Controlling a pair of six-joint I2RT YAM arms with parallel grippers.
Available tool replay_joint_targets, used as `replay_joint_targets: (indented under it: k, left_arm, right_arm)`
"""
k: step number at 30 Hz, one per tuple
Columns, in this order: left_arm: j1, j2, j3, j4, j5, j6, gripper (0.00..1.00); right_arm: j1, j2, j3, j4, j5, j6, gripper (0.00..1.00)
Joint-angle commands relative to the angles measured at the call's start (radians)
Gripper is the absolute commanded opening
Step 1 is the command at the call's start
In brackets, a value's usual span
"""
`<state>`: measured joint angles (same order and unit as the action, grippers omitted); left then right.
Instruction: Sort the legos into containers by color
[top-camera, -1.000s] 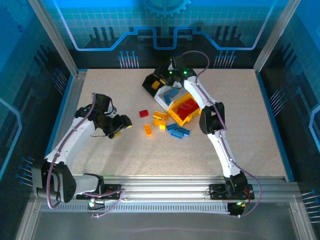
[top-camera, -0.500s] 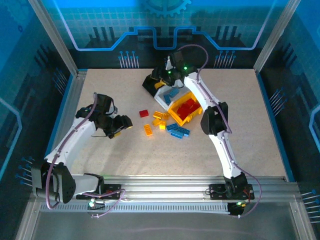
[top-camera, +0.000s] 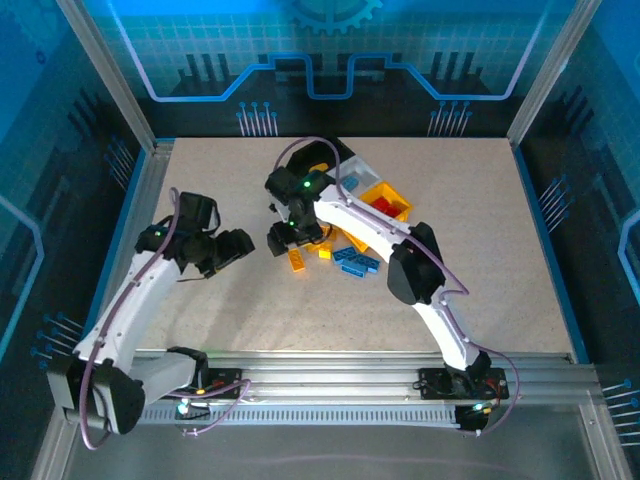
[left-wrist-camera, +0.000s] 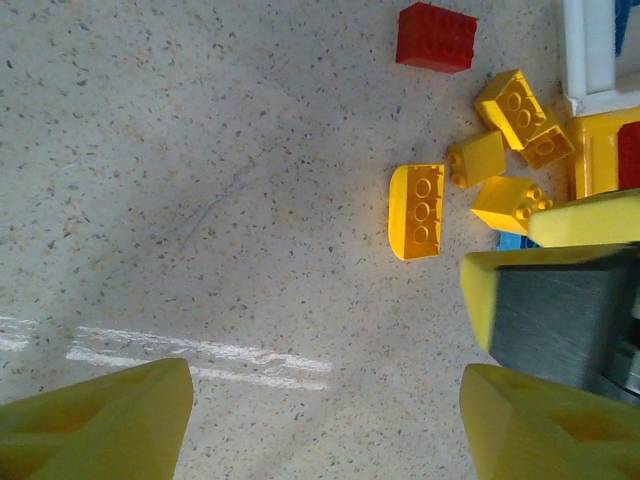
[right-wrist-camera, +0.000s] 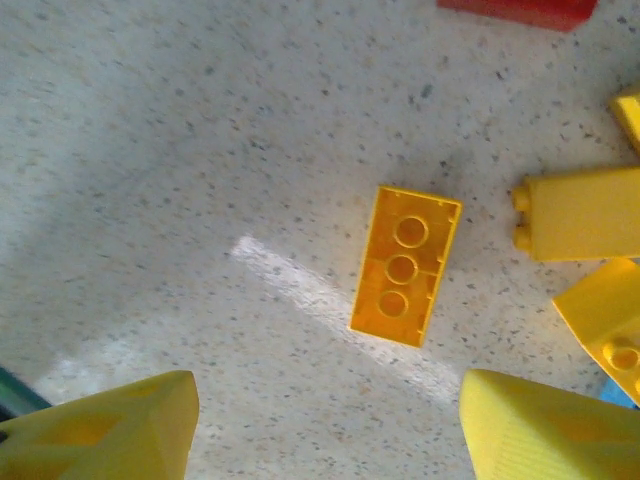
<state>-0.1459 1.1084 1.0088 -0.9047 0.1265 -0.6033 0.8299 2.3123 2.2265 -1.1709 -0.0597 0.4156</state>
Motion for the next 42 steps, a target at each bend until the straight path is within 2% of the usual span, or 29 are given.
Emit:
replay_joint_targets:
  k: [1,12,25,28,32,36,38,42]
  left_arm:
    - [0.008,-0.041,-0.032,-0.043,-0.013,-0.009,0.72]
    - [0.008,-0.104,-0.058,-0.075,0.014,0.020,0.73]
    - [0.008,-0.116,-0.078,-0.080,0.030,0.043,0.74]
    - [0.008,-0.122,-0.088,-0.084,0.028,0.046,0.75]
    - [0.008,-0.128,-0.097,-0.086,0.026,0.046,0.75]
    - [0.009,-0.128,-0.111,-0.075,0.028,0.040,0.76]
    - [0.008,-0.127,-0.125,-0.063,0.037,0.032,0.76]
    - [0.008,-0.125,-0.149,-0.045,0.068,0.019,0.77]
  right_arm:
    - [0.003,0.044,-0.010,-0.027,0.099,-0.017,0.71]
    - [0.023,0.126,-0.015,0.002,0.148,0.011,0.67]
    - [0.037,0.234,0.042,0.007,0.139,0.040,0.60]
    - [0.040,0.249,0.047,0.007,0.144,0.041,0.55]
    - [0.045,0.238,0.047,0.015,0.148,0.035,0.41]
    - [0.045,0.189,0.041,0.019,0.138,0.025,0.33]
    - [0.033,0.143,0.024,0.038,0.102,0.022,0.26]
    - [-0.020,0.060,0.000,0.103,-0.048,0.040,0.26]
